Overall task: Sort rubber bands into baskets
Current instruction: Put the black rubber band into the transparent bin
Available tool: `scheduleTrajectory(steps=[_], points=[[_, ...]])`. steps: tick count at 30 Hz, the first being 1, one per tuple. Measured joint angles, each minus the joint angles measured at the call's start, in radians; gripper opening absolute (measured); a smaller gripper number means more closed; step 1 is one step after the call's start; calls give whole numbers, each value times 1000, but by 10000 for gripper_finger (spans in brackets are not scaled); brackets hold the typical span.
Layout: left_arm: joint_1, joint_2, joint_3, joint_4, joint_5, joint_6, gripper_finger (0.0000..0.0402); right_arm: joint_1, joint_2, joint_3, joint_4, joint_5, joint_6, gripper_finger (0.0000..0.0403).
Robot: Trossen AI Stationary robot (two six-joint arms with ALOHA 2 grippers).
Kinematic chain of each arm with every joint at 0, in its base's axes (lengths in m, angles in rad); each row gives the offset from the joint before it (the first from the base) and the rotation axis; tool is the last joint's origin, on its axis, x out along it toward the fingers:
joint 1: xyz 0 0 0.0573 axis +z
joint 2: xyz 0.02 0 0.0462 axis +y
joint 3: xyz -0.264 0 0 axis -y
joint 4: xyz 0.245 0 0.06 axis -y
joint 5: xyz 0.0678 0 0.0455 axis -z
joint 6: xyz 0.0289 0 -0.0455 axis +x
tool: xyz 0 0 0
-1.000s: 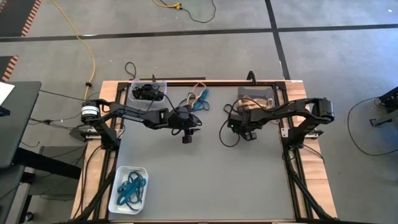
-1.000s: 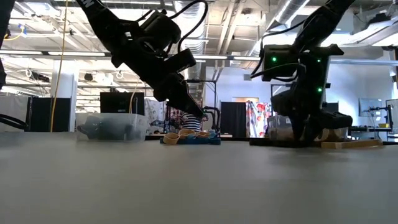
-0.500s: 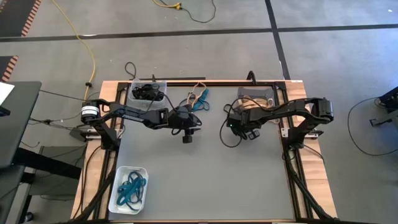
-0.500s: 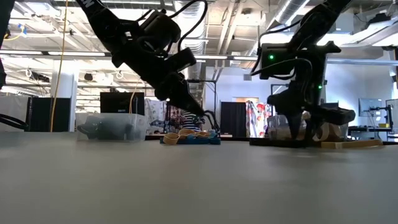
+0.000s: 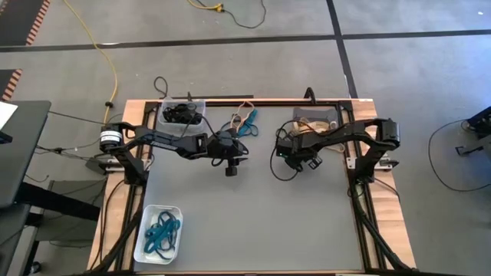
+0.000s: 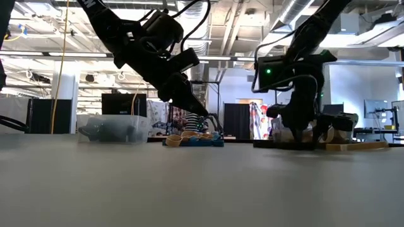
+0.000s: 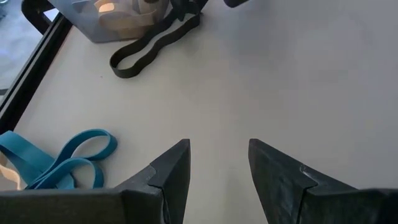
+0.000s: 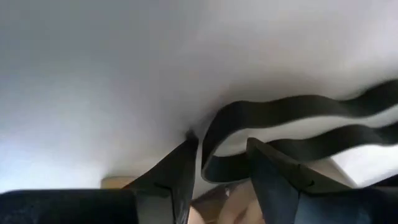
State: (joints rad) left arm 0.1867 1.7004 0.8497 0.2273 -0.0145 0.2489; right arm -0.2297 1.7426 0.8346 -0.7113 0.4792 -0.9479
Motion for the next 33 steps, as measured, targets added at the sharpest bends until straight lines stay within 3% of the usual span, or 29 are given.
scheduleTrajectory(steps=[4,11,19,30,33], points=[[0,0,0,-4,0,0,153,11,57,46,-53,20,-19,150],[0,0,0,-5,0,7,153,25,71,125,-118,0,-26,25],[0,0,0,-31,-2,12,153,72,74,189,-165,20,70,23],[0,-6,-1,-56,-97,66,153,181,-10,366,-214,35,133,23],[0,-15,-1,-48,-131,86,153,192,-38,405,-215,-8,141,23]])
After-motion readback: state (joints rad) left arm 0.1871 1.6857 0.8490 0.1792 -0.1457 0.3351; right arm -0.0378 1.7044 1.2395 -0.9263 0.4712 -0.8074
